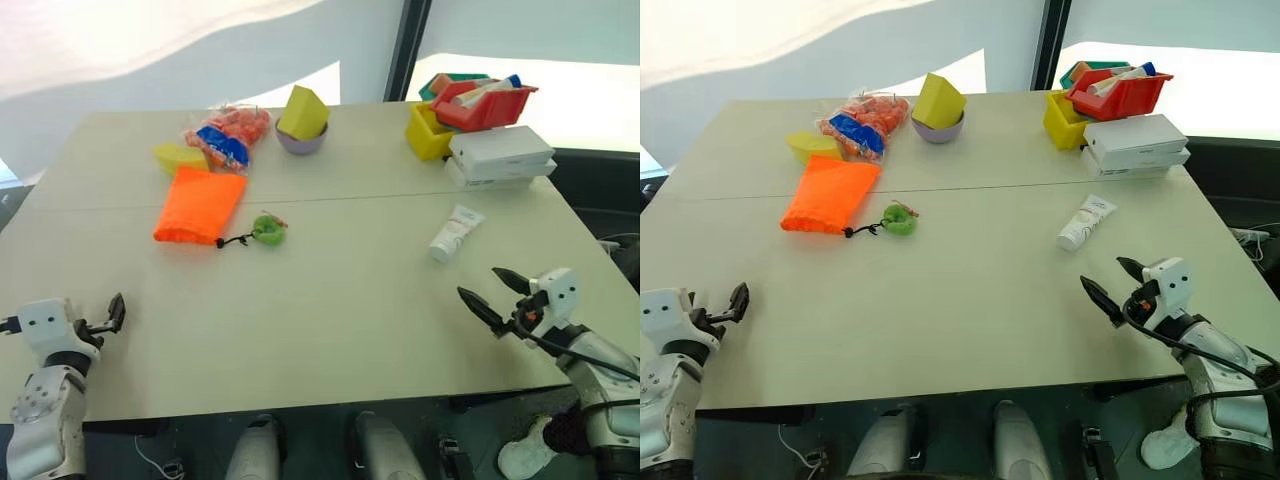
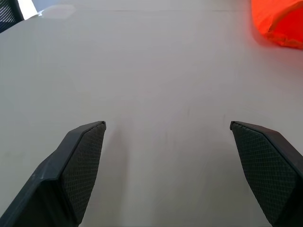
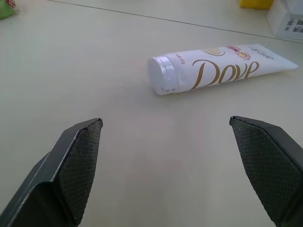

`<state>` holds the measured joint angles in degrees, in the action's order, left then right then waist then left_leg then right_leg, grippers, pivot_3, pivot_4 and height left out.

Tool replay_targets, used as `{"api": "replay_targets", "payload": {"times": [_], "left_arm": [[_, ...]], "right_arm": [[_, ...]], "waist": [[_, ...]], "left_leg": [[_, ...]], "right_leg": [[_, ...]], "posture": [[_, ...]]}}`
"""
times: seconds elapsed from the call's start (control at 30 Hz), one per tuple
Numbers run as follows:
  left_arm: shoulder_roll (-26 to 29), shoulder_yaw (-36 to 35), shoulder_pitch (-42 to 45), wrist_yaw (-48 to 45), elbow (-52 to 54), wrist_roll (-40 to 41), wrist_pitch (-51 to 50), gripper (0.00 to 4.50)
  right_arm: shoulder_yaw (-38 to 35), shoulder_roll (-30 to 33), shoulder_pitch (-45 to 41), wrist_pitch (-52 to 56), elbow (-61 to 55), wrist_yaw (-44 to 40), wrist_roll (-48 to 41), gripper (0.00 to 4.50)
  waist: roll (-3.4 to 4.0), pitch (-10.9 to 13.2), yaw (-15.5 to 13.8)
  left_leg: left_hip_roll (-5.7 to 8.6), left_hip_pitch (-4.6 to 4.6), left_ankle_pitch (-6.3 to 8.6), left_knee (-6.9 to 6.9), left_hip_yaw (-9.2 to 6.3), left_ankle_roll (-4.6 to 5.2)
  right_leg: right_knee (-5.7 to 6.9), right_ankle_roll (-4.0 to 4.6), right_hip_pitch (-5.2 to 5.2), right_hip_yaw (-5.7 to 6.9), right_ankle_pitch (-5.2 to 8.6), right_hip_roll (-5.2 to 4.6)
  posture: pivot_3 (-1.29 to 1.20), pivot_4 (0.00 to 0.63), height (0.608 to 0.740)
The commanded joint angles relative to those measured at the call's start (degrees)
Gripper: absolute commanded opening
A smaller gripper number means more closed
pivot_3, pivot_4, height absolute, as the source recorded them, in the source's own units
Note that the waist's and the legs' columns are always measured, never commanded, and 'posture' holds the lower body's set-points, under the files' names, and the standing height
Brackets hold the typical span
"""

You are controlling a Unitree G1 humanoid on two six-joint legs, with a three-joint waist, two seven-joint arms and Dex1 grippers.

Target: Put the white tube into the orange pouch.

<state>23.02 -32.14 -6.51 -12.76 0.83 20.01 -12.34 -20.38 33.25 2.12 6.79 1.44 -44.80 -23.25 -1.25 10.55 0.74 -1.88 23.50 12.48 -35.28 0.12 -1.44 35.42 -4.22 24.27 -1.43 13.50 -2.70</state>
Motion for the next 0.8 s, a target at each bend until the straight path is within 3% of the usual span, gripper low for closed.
{"api": "replay_targets", "payload": {"times": [0.03,0.33,0.43,0.57,0.63,0.8], "left_arm": [[0.23,-0.77,0.17,0.61,0.36,-0.24,1.14,4.50],[-1.24,0.64,0.93,0.76,3.07,0.77,0.79,4.50],[-1.57,4.27,1.52,0.71,4.83,-1.90,1.87,4.50],[0.97,10.93,4.87,1.14,4.77,-9.38,3.13,4.50],[4.05,14.62,7.76,1.26,1.67,-15.27,5.74,4.50],[6.23,18.48,17.26,3.56,-9.56,-20.91,10.64,4.50]], "right_arm": [[-0.29,-0.14,-0.79,-1.22,-0.30,-0.10,-0.60,4.46],[1.45,-2.54,0.72,-0.34,-3.79,2.11,-0.59,4.46],[4.28,-4.58,1.67,0.37,-7.95,2.99,-0.49,4.46],[9.51,-7.11,0.46,2.14,-13.97,4.35,-0.35,4.46],[13.32,-8.13,-0.18,2.92,-17.80,5.04,0.66,4.46],[22.54,-10.33,-1.57,4.64,-24.23,7.01,3.93,4.46]], "waist": [[0.00,0.00,-0.01],[-0.05,-0.03,-0.04],[-0.05,-0.03,-0.07],[-0.05,-0.03,-0.09],[-0.05,-0.03,-0.06],[-0.05,-0.04,-0.07]], "left_leg": [[0.00,-0.01,0.00,-0.01,0.00,0.00],[0.00,-0.01,0.00,-0.04,0.00,0.00],[0.00,-0.03,0.00,-0.04,-0.02,0.00],[0.00,-0.05,-0.01,-0.13,-0.04,0.00],[-0.01,-0.05,-0.01,-0.27,-0.08,-0.01],[-0.01,-0.06,-0.01,-0.39,-0.09,0.00]], "right_leg": [[0.03,0.00,0.00,0.00,0.00,0.00],[0.06,0.00,-0.02,0.00,0.00,0.00],[0.12,0.00,-0.02,0.00,0.00,0.02],[0.24,0.00,-0.03,0.00,0.00,0.02],[0.39,0.00,-0.02,0.00,0.00,0.05],[0.60,0.01,0.02,0.01,0.01,0.06]], "posture": [[0.00,0.150,0.740],[0.00,0.150,0.740],[0.00,0.150,0.740],[0.00,0.150,0.740],[0.00,0.150,0.740],[0.00,0.150,0.740]]}}
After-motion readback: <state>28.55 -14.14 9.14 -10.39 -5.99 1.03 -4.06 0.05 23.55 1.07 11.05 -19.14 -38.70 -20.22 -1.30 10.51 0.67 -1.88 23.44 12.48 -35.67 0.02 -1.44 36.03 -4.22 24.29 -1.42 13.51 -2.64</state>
